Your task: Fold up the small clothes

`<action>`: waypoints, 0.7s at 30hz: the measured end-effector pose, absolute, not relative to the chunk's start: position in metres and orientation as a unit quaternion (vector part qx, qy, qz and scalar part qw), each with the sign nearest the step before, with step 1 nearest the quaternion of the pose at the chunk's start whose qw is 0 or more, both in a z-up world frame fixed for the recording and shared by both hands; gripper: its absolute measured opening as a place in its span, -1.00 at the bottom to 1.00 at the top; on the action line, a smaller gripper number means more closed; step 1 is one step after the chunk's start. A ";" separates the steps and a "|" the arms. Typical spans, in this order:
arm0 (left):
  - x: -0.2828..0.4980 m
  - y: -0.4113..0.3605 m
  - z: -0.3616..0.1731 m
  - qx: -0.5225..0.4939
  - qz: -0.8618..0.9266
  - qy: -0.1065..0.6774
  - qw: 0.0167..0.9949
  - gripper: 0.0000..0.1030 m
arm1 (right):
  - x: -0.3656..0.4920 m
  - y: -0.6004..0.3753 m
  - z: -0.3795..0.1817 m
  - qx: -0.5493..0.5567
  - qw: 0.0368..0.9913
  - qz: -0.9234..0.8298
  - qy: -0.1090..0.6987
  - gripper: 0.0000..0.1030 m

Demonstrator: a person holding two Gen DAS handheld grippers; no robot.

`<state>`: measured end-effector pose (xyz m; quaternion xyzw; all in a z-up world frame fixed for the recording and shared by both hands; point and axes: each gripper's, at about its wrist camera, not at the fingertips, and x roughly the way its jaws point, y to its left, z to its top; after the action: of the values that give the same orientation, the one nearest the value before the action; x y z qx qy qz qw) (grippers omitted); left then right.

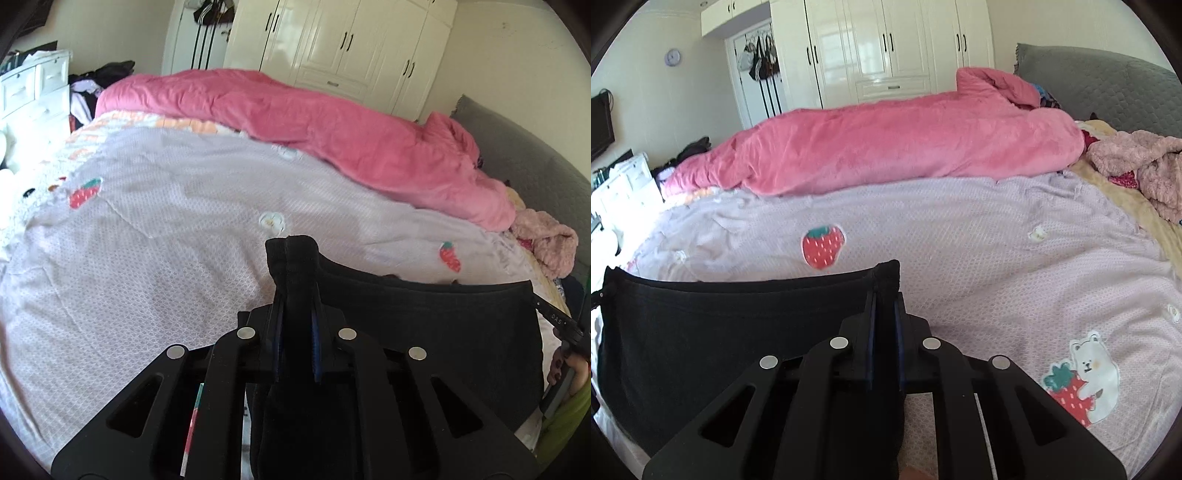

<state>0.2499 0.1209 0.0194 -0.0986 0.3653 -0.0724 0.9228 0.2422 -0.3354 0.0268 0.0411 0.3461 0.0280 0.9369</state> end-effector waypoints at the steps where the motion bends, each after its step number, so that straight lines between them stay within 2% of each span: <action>1: 0.255 0.119 0.011 -0.096 -0.068 0.375 0.919 -0.89 | 0.245 -0.333 0.021 0.037 0.935 0.025 0.353 -0.85; 13: 0.264 0.121 -0.028 -0.076 -0.049 0.413 0.906 -0.78 | 0.261 -0.334 -0.024 0.023 0.910 -0.020 0.413 -0.80; 17: 0.259 0.120 -0.023 -0.065 -0.042 0.403 0.912 -0.69 | 0.258 -0.332 -0.023 0.010 0.910 -0.035 0.413 -0.60; 18: 0.257 0.119 -0.021 -0.062 -0.040 0.401 0.913 -0.66 | 0.257 -0.332 -0.021 0.013 0.911 -0.035 0.410 -0.43; 19: 0.255 0.119 -0.019 -0.063 -0.040 0.399 0.914 -0.65 | 0.254 -0.334 -0.017 0.018 0.914 -0.036 0.405 -0.35; 21: 0.254 0.121 -0.016 -0.068 -0.041 0.396 0.915 -0.62 | 0.249 -0.337 -0.013 0.027 0.917 -0.031 0.398 -0.29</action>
<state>0.2537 0.1208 -0.0163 -0.0679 0.3965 -0.0411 0.9146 0.2494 -0.3368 -0.0128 0.0274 0.3977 -0.0313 0.9166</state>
